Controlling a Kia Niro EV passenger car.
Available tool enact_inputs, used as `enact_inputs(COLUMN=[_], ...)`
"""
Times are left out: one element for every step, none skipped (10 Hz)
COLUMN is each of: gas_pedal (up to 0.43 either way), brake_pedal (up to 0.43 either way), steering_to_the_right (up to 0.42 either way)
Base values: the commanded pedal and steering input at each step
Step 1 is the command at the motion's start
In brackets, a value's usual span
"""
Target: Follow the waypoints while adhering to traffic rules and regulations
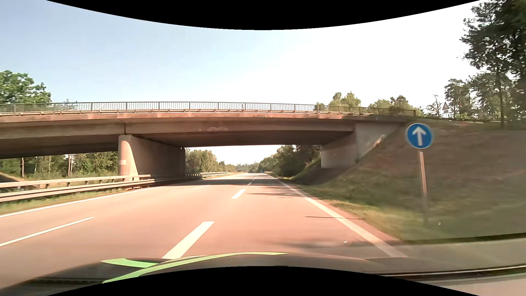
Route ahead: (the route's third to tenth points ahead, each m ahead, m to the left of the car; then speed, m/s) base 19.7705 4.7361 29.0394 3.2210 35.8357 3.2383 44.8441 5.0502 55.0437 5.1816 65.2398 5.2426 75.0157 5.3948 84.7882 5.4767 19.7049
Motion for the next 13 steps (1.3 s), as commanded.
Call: enact_inputs(gas_pedal=[0.409, 0.409, 0.409, 0.409, 0.409, 0.409, 0.409, 0.409, 0.409, 0.409, 0.409, 0.409, 0.409], brake_pedal=[0.000, 0.000, 0.000, 0.000, 0.000, 0.000, 0.000, 0.000, 0.000, 0.000, 0.000, 0.000, 0.000], steering_to_the_right=[-0.004, -0.005, -0.008, -0.011, -0.011, -0.011, -0.011, -0.011, -0.011, -0.009, -0.005, -0.004, -0.004])
